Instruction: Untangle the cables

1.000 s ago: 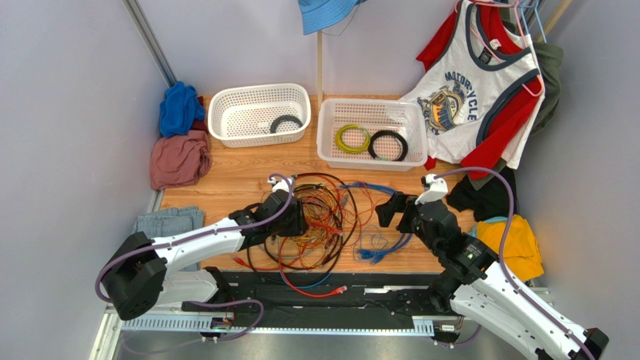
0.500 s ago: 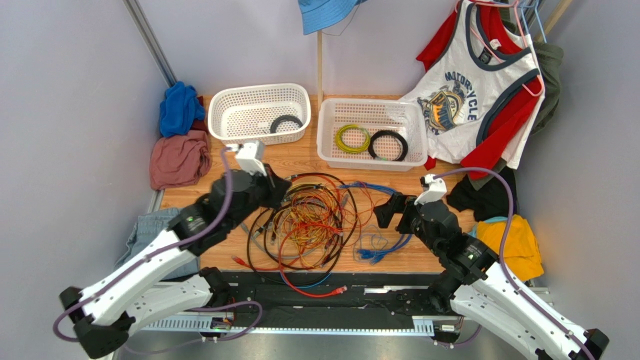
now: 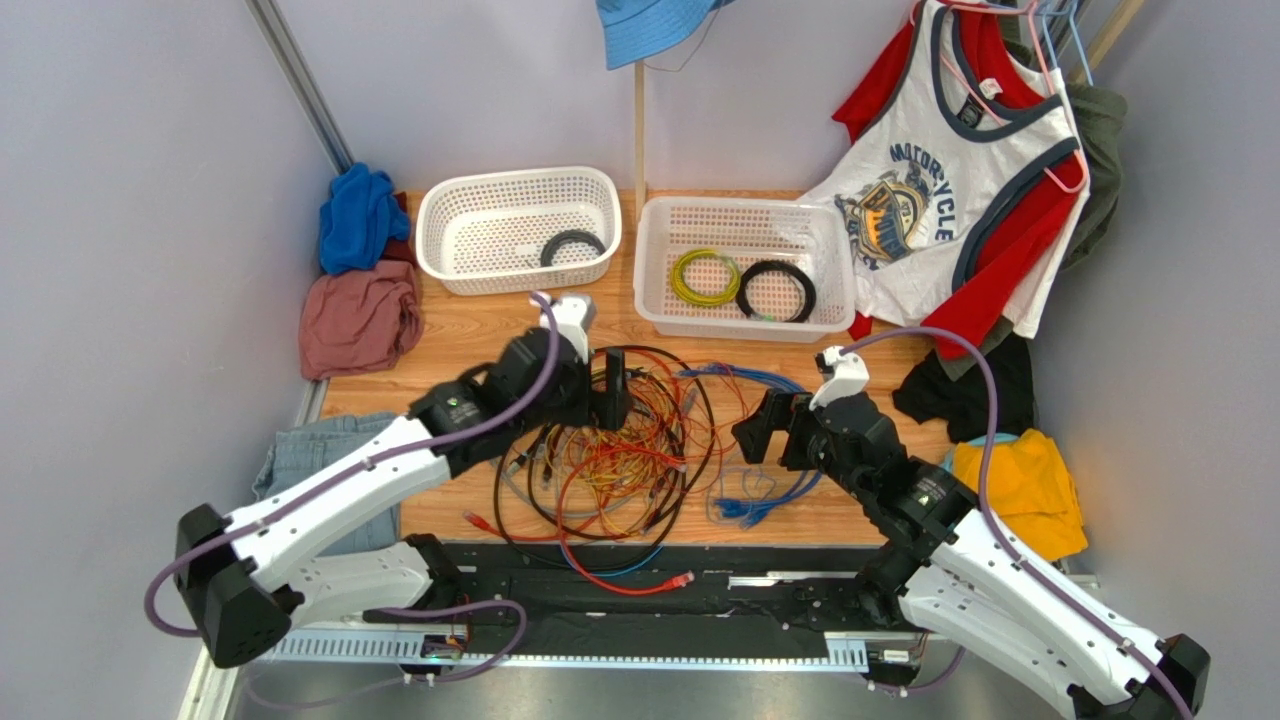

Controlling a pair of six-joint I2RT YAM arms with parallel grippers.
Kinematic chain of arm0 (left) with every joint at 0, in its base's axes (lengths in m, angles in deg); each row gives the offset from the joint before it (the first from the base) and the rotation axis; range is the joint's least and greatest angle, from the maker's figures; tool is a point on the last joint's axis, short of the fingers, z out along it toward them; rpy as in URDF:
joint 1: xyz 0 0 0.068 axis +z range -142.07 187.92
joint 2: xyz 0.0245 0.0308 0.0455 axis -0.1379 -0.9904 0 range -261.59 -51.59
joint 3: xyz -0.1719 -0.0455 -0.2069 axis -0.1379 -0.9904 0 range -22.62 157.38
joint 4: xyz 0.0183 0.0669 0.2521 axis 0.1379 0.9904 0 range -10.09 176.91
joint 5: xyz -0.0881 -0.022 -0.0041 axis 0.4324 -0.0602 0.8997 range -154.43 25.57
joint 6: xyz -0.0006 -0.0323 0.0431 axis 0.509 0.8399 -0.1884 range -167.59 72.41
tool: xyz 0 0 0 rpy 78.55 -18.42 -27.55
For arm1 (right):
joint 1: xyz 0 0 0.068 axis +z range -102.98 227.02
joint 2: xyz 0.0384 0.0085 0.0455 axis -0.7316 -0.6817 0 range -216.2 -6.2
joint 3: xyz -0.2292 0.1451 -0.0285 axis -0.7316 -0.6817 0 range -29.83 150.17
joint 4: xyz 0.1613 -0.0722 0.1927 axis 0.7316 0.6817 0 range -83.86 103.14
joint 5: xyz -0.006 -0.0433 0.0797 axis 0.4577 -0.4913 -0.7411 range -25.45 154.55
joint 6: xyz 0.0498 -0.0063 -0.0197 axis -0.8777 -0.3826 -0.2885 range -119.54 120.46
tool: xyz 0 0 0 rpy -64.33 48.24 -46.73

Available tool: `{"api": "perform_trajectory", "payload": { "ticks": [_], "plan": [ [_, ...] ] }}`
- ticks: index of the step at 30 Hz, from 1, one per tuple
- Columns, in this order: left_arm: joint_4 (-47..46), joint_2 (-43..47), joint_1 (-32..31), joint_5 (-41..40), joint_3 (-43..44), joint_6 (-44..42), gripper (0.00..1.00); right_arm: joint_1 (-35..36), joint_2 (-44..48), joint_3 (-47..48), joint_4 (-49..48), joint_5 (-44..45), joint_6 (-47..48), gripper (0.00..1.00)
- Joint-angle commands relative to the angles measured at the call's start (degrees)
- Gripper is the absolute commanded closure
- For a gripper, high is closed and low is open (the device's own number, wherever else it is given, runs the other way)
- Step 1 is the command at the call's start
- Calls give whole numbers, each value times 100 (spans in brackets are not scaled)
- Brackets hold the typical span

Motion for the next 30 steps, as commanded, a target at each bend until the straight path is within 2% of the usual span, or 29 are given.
{"api": "perform_trajectory", "payload": {
  "ticks": [1,11,20,23,25,26,27,29,30],
  "plan": [
    [-270,100,-11,337,-662,374,1,43,66,316,68,-112,269,0],
    [-1087,-1122,-46,610,-1181,524,2,43,-66,281,24,-208,225,0],
    [-1333,-1878,-46,399,-1190,453,10,43,-5,351,138,-120,260,0],
    [-1342,-2159,-46,320,-1103,436,22,43,-5,343,138,-138,260,0],
    [-1360,-2300,-46,303,-1076,427,35,35,-14,351,155,-120,260,0],
    [-1377,-2309,-46,302,-1076,427,42,35,-5,351,156,-120,260,0],
    [-1404,-2309,-46,294,-1076,436,54,43,4,351,164,-120,269,0],
    [-1369,-2239,-46,224,-1085,427,67,35,39,334,182,-103,269,0],
    [-1360,-2204,-46,206,-1085,409,76,43,48,325,182,-94,252,0]
  ]
}}
